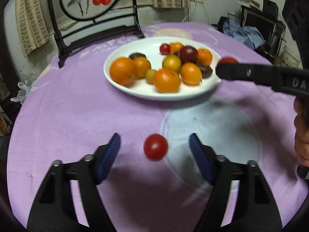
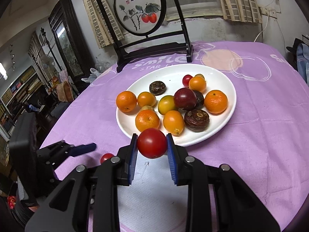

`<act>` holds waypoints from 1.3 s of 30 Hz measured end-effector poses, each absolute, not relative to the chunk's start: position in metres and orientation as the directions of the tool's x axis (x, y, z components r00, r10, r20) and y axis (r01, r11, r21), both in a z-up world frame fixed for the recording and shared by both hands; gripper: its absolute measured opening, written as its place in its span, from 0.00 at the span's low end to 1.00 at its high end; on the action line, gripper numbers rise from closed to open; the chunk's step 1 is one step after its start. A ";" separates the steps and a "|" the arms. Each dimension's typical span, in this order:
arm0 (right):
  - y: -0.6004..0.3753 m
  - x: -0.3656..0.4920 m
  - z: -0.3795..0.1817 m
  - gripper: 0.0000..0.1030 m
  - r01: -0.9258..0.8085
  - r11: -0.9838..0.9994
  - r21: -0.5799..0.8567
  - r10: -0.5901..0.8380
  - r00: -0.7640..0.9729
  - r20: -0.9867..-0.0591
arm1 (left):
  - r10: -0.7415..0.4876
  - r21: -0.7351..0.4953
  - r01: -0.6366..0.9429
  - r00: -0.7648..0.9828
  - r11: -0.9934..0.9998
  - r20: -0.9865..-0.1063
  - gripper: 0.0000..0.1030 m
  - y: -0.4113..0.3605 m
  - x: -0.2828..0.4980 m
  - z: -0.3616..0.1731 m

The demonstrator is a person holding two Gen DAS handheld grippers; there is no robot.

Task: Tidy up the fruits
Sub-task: 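Grasp a cherry tomato with the right tool while the left tool grasps another tomato, then place both cherry tomatoes onto the plate and open both tools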

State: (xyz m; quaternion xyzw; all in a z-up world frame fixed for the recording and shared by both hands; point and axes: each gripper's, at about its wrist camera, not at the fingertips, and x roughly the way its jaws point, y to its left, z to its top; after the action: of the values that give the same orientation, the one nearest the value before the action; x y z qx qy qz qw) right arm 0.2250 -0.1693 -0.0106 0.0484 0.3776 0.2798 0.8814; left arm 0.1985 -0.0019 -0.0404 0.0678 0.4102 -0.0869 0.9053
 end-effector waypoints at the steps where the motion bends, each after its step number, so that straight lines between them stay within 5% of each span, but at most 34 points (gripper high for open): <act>1: -0.170 0.225 -0.011 0.29 -0.458 0.838 0.296 0.531 0.558 -0.638 | -0.101 0.049 0.212 0.639 0.976 -0.762 0.61 -0.001 0.200 -0.042; 10: -0.170 0.225 -0.011 0.29 -0.456 0.841 0.291 0.526 0.562 -0.638 | -0.097 0.041 0.213 0.597 0.976 -0.796 0.35 -0.002 0.205 -0.056; 15: -0.172 0.225 -0.011 0.29 -0.451 0.843 0.294 0.525 0.566 -0.636 | -0.084 0.066 0.220 0.608 0.973 -0.790 0.28 -0.006 0.203 -0.057; 21: -0.172 0.223 -0.008 0.29 -0.466 0.829 0.310 0.548 0.562 -0.620 | -0.077 0.067 0.205 0.623 0.976 -0.778 0.27 -0.005 0.204 -0.052; 28: -0.178 0.241 0.021 0.29 -0.469 0.831 0.299 0.554 0.652 -0.517 | -0.123 -0.013 0.152 0.739 0.988 -0.663 0.27 0.006 0.220 0.001; 39: -0.176 0.334 -0.004 0.29 -0.365 0.883 0.295 0.469 0.664 -0.582 | -0.067 -0.051 0.045 0.768 0.998 -0.637 0.27 -0.005 0.330 0.018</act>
State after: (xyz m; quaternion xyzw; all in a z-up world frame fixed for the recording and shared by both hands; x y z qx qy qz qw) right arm 0.3344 -0.1757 -0.0036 0.0767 0.3398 0.2293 0.9089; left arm 0.3299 -0.0049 0.0182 -0.0165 0.3394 -0.0299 0.9400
